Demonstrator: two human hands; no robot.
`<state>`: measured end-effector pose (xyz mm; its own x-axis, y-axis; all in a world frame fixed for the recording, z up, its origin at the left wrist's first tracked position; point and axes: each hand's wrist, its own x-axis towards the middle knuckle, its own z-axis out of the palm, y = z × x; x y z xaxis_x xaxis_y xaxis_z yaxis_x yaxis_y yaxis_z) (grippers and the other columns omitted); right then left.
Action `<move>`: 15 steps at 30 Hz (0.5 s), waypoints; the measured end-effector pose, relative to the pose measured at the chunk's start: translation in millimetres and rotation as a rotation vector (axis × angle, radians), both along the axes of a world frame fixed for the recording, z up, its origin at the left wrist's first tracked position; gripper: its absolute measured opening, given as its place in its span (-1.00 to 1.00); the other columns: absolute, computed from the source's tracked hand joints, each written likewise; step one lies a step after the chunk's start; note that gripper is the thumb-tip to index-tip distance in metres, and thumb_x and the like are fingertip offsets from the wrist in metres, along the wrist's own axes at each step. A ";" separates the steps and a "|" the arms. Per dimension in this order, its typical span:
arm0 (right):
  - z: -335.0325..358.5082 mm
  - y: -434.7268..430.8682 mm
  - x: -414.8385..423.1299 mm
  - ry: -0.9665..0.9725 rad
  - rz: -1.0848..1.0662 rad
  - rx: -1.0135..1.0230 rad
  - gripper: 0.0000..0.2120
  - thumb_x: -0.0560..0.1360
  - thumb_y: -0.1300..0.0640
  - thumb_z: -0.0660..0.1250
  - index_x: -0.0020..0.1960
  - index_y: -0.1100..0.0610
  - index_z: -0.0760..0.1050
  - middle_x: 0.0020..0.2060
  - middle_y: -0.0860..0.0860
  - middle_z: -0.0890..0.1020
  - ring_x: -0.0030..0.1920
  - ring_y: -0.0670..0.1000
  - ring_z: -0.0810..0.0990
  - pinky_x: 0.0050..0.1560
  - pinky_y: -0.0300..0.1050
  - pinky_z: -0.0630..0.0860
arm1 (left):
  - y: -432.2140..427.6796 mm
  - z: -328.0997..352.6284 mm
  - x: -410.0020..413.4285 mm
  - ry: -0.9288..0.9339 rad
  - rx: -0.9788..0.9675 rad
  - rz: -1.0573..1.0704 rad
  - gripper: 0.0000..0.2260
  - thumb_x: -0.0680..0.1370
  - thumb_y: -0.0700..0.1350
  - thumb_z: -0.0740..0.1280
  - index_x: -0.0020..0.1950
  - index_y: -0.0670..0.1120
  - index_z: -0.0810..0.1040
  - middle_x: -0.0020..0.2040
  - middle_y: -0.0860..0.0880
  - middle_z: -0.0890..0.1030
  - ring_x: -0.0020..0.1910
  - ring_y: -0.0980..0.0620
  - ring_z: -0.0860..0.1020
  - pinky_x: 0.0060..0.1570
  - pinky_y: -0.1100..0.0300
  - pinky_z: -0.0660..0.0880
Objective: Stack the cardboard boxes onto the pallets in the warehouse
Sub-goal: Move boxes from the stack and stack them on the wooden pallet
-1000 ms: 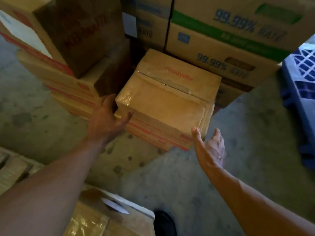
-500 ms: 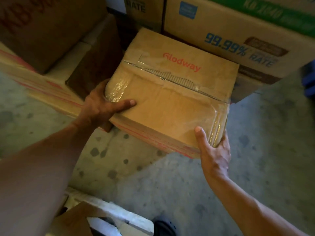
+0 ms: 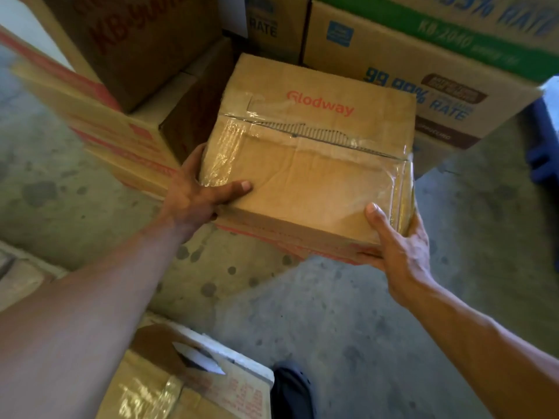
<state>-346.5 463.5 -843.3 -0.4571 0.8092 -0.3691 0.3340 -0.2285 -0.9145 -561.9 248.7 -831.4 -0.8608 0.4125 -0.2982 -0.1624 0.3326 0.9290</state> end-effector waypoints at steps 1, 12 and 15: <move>7.4 -3.9 5.9 0.004 0.010 0.011 -0.24 0.43 -0.07 0.53 0.54 -0.20 0.27 0.25 -0.07 0.56 0.10 0.03 0.67 -0.18 0.17 0.70 | -7.8 5.7 9.3 0.007 0.013 0.025 -0.29 0.28 0.03 0.63 0.32 0.34 0.38 0.12 0.33 0.48 0.09 0.20 0.54 0.05 -0.19 0.63; 121.3 -98.1 47.6 0.026 0.283 0.079 -0.21 0.31 -0.26 0.58 0.43 -0.44 0.27 0.28 -0.08 0.53 0.16 0.07 0.63 -0.11 0.18 0.69 | -156.5 106.0 119.8 0.111 0.084 0.260 -0.28 0.21 0.04 0.69 0.32 0.03 0.51 0.15 0.07 0.66 0.05 0.23 0.63 0.10 0.23 0.57; 146.0 -136.7 44.2 0.032 0.382 0.115 -0.31 0.23 -0.38 0.56 0.24 -0.64 0.29 0.23 -0.17 0.54 0.22 0.08 0.60 0.01 0.23 0.66 | -206.5 134.8 142.7 0.121 0.115 0.350 -0.30 0.28 -0.04 0.65 0.38 -0.02 0.50 0.14 0.07 0.66 0.02 0.26 0.64 0.06 0.28 0.59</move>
